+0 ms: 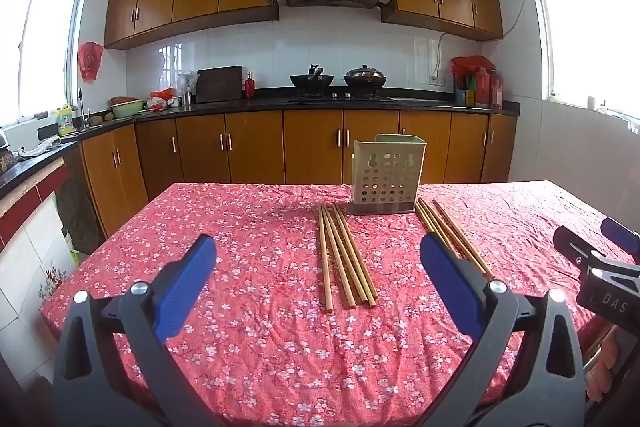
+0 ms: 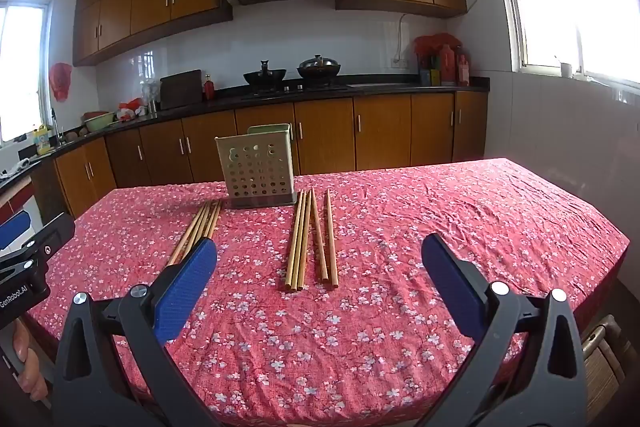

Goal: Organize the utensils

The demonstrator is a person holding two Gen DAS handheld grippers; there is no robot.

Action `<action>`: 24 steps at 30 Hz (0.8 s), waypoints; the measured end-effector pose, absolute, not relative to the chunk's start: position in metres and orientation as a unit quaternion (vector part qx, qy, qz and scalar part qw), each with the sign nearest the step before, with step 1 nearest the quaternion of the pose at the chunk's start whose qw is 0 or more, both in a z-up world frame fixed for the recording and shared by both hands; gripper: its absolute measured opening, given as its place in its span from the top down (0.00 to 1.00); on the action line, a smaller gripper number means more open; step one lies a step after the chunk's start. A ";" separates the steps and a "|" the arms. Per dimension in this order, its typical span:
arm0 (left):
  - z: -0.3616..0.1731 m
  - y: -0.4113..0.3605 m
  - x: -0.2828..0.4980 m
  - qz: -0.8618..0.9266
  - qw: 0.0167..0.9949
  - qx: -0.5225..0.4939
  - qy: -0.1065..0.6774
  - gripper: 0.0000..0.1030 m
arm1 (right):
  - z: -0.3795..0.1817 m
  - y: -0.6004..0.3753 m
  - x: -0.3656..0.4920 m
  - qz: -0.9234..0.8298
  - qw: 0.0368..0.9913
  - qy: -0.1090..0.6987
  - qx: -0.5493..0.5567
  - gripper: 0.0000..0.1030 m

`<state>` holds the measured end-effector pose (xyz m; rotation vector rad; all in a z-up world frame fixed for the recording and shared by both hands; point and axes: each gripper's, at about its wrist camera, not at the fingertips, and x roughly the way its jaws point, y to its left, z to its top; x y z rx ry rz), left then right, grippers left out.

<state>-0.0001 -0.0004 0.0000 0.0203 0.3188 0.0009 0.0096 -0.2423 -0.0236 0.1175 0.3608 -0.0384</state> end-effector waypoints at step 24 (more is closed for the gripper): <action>0.002 -0.003 0.003 0.004 0.987 0.007 0.161 0.04 | -0.023 -0.243 0.009 -0.019 0.982 0.179 0.060 0.02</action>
